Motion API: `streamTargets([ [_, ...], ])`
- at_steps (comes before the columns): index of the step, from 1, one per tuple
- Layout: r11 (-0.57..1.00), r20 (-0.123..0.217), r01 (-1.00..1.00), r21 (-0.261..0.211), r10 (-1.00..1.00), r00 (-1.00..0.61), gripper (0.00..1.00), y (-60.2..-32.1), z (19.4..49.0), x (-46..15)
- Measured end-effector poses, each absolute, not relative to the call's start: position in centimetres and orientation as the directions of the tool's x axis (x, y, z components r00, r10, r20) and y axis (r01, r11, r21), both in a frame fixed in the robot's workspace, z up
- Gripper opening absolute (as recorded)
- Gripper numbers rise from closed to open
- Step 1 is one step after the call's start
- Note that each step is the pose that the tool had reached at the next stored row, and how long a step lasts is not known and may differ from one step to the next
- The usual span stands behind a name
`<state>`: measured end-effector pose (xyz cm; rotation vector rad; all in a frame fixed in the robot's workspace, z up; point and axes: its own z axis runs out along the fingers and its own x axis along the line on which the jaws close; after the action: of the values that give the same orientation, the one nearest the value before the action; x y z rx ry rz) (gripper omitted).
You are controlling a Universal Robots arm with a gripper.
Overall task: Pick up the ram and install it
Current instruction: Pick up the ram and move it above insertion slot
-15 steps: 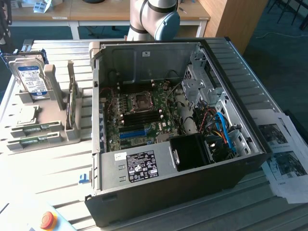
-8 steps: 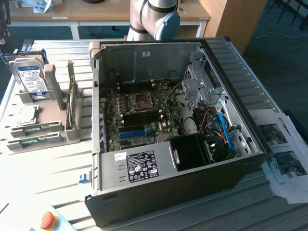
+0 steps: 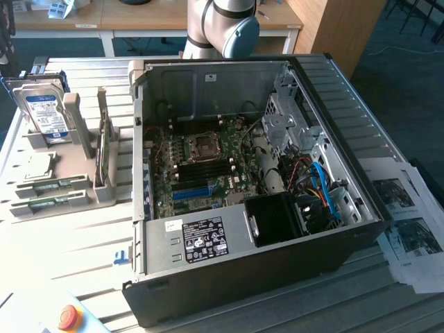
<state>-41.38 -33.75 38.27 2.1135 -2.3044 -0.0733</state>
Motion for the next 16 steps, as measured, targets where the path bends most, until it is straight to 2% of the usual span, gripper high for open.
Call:
streamTargets([
  [16, -0.017, -0.016, -0.999, 0.044, -1.0, 0.017, 0.1, -33.76, 38.27, -41.38],
])
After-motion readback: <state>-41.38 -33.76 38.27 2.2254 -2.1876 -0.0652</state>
